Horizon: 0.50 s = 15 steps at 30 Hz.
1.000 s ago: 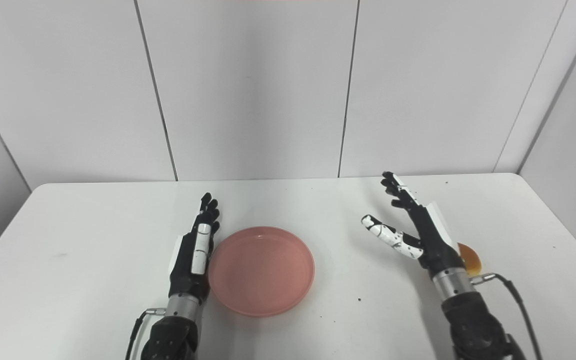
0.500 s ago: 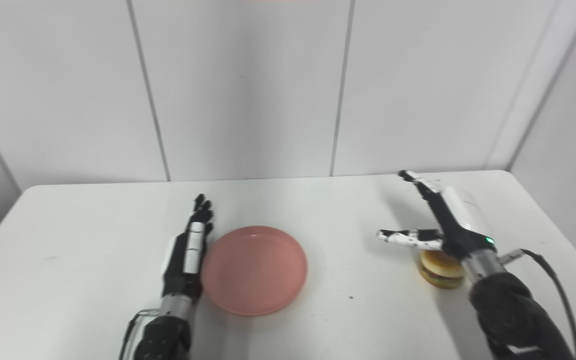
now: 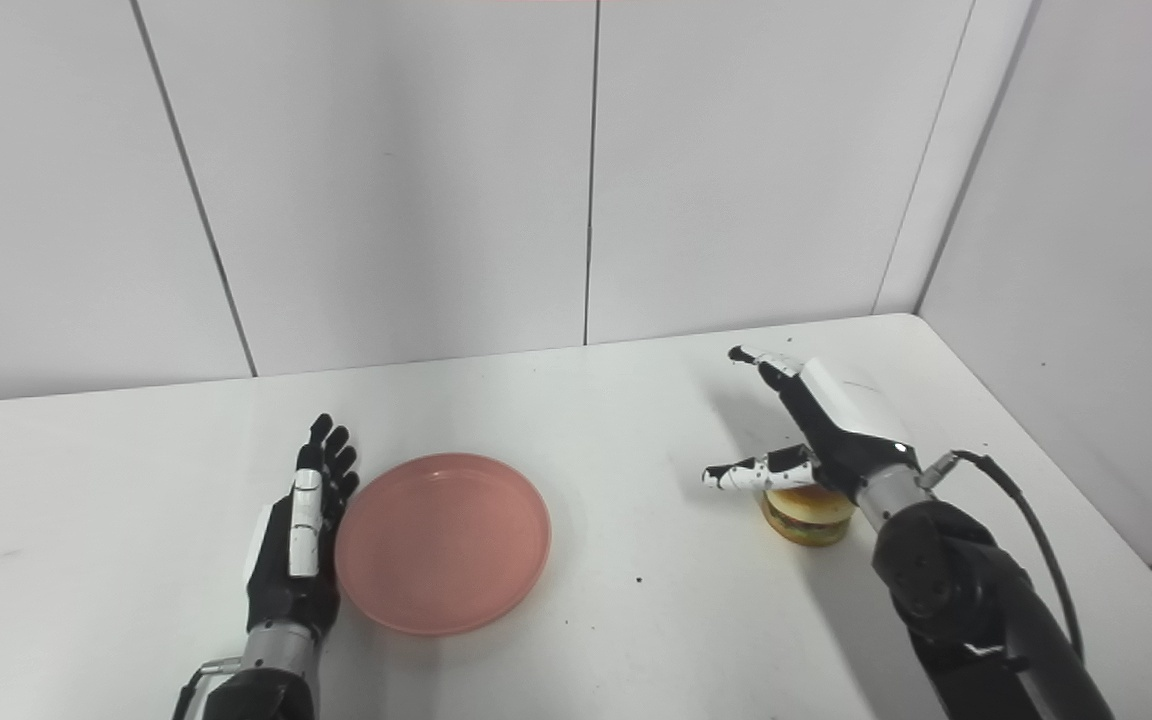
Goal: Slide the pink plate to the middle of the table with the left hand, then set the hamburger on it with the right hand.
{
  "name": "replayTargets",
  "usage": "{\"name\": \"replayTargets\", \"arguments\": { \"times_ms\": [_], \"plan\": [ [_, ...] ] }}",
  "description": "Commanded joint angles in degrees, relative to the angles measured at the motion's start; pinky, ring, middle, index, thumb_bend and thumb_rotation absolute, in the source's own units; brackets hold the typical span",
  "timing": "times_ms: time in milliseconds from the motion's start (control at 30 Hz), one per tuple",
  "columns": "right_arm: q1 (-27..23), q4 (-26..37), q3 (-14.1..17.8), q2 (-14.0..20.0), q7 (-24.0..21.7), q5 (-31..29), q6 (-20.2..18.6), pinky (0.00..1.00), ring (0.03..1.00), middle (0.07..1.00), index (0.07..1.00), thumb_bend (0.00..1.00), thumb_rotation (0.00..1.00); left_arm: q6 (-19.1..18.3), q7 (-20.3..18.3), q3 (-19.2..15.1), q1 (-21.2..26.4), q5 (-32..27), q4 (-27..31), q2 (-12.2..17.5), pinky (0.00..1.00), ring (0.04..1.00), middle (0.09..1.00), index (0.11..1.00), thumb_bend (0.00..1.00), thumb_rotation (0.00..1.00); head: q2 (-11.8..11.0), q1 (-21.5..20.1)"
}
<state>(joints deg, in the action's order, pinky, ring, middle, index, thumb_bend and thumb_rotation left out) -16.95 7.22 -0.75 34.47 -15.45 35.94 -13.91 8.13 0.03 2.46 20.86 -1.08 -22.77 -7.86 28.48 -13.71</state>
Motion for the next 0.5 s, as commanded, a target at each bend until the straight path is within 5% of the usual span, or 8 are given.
{"name": "replayTargets", "arguments": {
  "times_ms": [0,467],
  "plan": [
    [-2.3,1.3,0.1,2.3,-0.3,1.5,-1.2,0.94,0.927,0.904,0.879,0.95,0.41,0.3,-1.0,-1.0,-4.1,-0.8,-2.7,2.5,1.0,0.992,0.996,1.0,0.71,1.0,0.1,-0.1],
    [-1.6,1.6,0.0,5.9,-4.2,3.0,-2.5,0.94,0.903,0.875,0.852,1.0,0.42,0.5,-1.9,-1.4,-3.7,-2.0,-3.4,2.6,1.0,1.0,1.0,1.0,0.71,1.0,0.3,0.0]
  ]
}}
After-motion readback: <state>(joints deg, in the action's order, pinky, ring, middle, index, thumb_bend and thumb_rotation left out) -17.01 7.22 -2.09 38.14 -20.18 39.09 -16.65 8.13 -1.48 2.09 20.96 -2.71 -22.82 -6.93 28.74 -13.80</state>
